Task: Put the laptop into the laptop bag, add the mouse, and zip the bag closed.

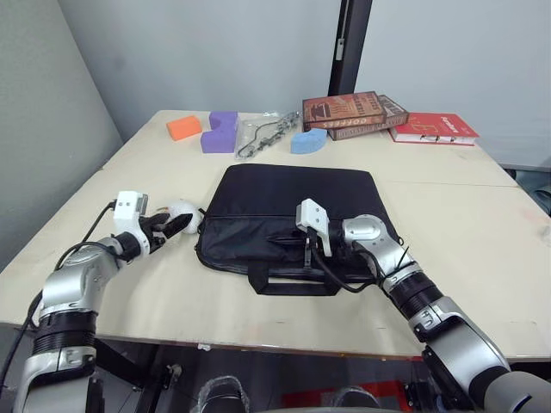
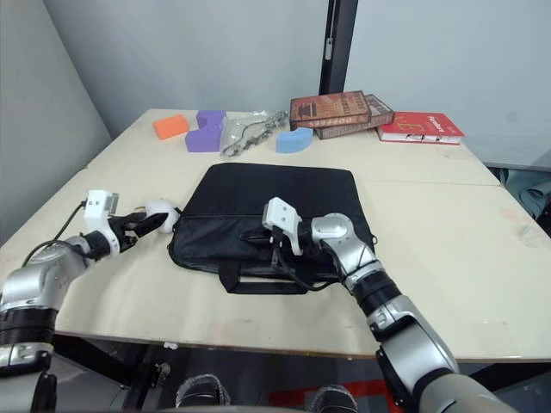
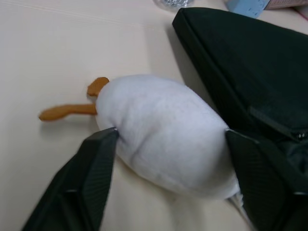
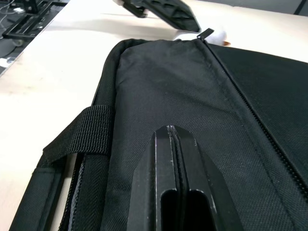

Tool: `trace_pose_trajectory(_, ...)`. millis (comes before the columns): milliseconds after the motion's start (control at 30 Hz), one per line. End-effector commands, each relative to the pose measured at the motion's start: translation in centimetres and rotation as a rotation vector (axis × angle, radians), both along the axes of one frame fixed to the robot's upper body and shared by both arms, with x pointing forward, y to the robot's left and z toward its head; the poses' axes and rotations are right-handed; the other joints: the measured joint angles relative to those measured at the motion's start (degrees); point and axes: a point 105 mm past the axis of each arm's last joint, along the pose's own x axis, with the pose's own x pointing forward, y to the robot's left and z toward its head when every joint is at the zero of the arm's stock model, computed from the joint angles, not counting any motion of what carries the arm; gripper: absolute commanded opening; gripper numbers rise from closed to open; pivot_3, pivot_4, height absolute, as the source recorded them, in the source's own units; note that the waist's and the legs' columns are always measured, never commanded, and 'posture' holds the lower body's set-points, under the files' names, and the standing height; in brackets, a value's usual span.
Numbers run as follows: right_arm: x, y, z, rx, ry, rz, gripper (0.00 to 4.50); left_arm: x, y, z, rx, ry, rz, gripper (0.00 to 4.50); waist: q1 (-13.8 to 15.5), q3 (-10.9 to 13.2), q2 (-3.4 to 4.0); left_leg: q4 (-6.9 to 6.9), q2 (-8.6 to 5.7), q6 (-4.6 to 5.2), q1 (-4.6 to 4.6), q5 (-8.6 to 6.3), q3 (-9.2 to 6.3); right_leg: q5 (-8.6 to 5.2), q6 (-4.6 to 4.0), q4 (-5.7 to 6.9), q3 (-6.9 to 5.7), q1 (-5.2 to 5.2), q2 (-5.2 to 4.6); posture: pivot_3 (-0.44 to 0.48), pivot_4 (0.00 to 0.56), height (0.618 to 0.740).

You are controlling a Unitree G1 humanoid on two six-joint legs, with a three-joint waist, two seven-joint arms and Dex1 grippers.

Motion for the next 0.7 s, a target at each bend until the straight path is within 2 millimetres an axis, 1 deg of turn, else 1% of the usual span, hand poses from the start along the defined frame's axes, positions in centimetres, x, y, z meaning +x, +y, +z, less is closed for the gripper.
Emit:
trace_pose_trajectory(33,0.4,-1.8,-1.4,-0.046,0.054,-0.067,0.0,0.6,-0.1,0.5,0.013,-0.031,-0.006,1.9,0.07,0.0,0.0,-0.01,0.0,0.0,-0.01,0.0,0.0,0.0,0.0,-0.02,0.0,0.0,0.0,0.0,0.15,0.734)
trace_pose_trajectory(133,0.6,-2.0,-1.7,-0.064,0.071,-0.098,0.0,0.5,-0.2,0.3,0.018,-0.028,-0.024,0.81,0.24,0.0,0.0,-0.03,0.0,0.0,-0.03,0.0,0.0,0.0,0.0,-0.08,-0.01,0.0,0.0,0.0,0.15,0.734)
trace_pose_trajectory(200,0.8,-1.9,-1.7,-0.065,0.086,-0.113,0.0,0.3,0.0,0.5,0.024,-0.033,-0.026,0.15,0.38,0.0,0.0,-0.03,-0.01,0.0,-0.02,0.0,0.0,0.0,0.0,-0.07,0.0,0.0,-0.01,0.0,0.15,0.734)
trace_pose_trajectory(233,0.8,-1.9,-1.6,-0.066,0.09,-0.116,0.0,0.3,0.1,0.5,0.026,-0.036,-0.026,0.07,0.44,-0.01,0.01,-0.03,0.0,0.0,-0.01,0.0,0.0,0.0,0.0,-0.06,0.0,0.0,-0.01,0.0,0.15,0.734)
trace_pose_trajectory(333,1.0,-1.6,-1.4,-0.058,0.104,-0.133,0.0,-0.1,0.5,1.1,0.053,-0.058,-0.036,0.07,0.44,-0.01,0.01,-0.03,0.0,0.0,0.02,0.0,0.0,0.0,0.0,-0.03,0.01,0.01,-0.01,0.0,0.15,0.734)
trace_pose_trajectory(367,1.0,-1.4,-1.3,-0.056,0.109,-0.132,0.0,-0.4,0.6,1.5,0.069,-0.075,-0.052,0.07,0.45,-0.01,0.02,-0.03,0.0,0.0,0.03,0.0,0.0,0.0,0.0,-0.02,0.01,0.01,0.0,0.0,0.15,0.734)
trace_pose_trajectory(433,0.9,-1.1,-1.3,-0.051,0.148,-0.135,0.0,-2.5,0.0,3.3,0.083,-0.124,-0.158,0.07,0.23,-0.01,0.02,-0.05,0.01,-0.01,0.01,-0.01,0.0,0.0,0.0,-0.05,0.01,-0.01,0.0,0.0,0.15,0.734)
trace_pose_trajectory(500,1.0,-1.1,-1.5,-0.058,0.177,-0.141,0.0,-4.3,-0.6,4.3,0.111,-0.143,-0.246,0.07,-0.25,-0.03,-0.02,-0.1,0.03,-0.02,-0.05,-0.02,0.02,0.0,0.0,-0.14,0.0,-0.06,0.02,0.0,0.15,0.734)
trace_pose_trajectory(567,0.9,-1.1,-1.7,-0.071,0.188,-0.136,0.0,-5.6,-1.1,5.0,0.136,-0.142,-0.313,0.07,-0.09,-0.04,-0.01,-0.27,0.03,-0.03,-0.03,-0.02,0.02,0.0,0.0,-0.27,-0.04,-0.04,0.03,0.0,0.15,0.734)
trace_pose_trajectory(633,0.8,-0.8,-1.8,-0.071,0.201,-0.128,0.0,-7.2,-1.9,5.1,0.164,-0.1,-0.413,0.07,-0.02,-0.04,0.0,-0.35,0.03,-0.03,0.02,-0.02,0.02,-0.01,0.0,-0.29,-0.06,-0.03,0.02,0.0,0.15,0.734)
trace_pose_trajectory(700,0.7,-0.5,-1.7,-0.045,0.226,-0.129,0.0,-9.0,-2.4,4.2,0.223,-0.022,-0.529,0.07,-0.19,-0.07,0.02,-0.41,0.02,-0.03,0.08,-0.02,0.04,-0.01,0.0,-0.28,-0.04,-0.01,0.02,0.0,0.15,0.734)
